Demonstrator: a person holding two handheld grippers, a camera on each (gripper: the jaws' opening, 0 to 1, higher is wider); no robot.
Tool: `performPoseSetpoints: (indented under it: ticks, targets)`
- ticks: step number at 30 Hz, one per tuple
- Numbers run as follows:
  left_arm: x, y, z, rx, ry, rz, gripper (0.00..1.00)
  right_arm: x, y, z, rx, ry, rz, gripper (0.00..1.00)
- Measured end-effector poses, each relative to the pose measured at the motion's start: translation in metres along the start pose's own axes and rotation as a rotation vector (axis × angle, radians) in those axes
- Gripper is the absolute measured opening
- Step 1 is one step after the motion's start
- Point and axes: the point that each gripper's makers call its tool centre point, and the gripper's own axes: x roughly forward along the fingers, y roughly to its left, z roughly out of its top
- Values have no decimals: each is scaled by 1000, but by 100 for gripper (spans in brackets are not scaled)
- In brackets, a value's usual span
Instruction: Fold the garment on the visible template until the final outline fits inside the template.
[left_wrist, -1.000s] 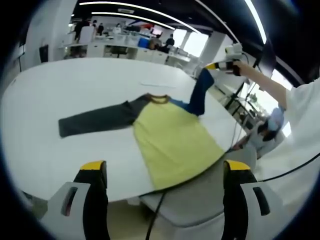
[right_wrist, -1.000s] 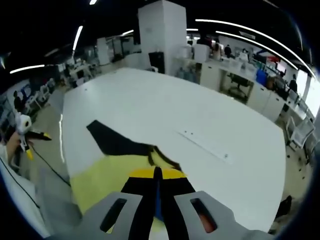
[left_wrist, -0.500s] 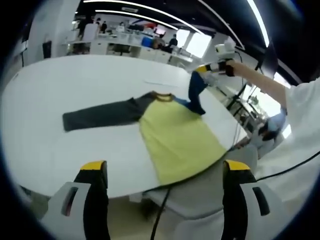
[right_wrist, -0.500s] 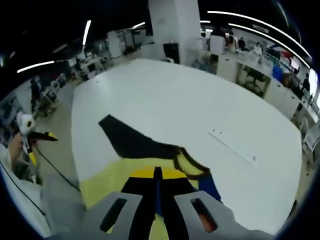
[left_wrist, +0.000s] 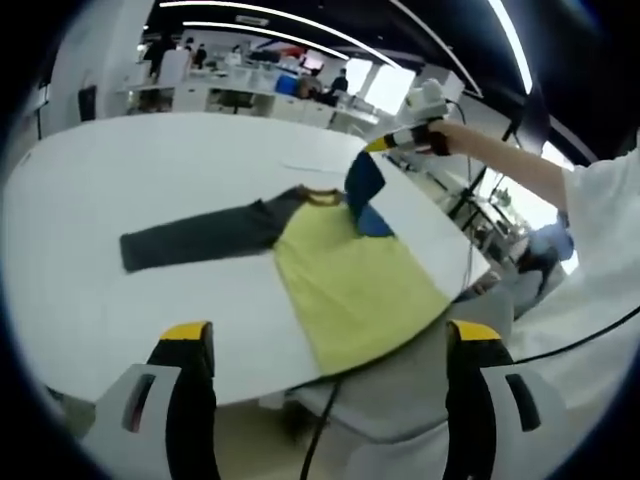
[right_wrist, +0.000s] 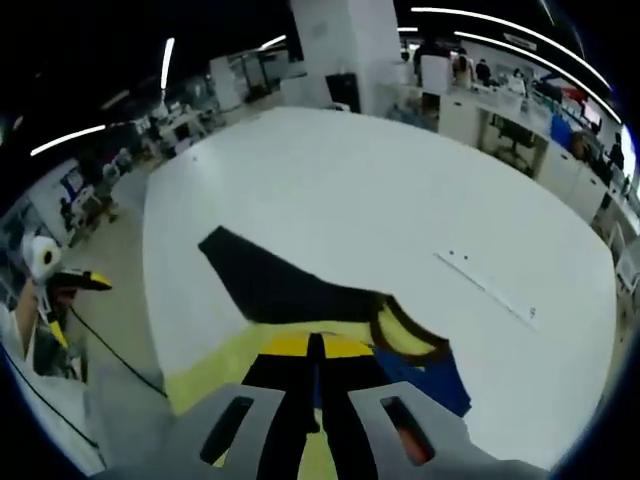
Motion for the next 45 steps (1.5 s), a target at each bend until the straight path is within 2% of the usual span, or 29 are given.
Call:
performPoseSetpoints:
  ticks: [14,32,36,45]
  targets:
    - [7,-2,-1,0,19,-29,93,12,-8,-5,3,21,-13,2]
    - [9,3,-3,-10,25,-44,93,37,-3,-10,15,59,-2,2]
    - [9,1,1,-8,9,-60,94,40,-2,-10,15,65,-2,2]
    - [13,6,2,7,21,-64,94,52,2,-13,27,75,2,2]
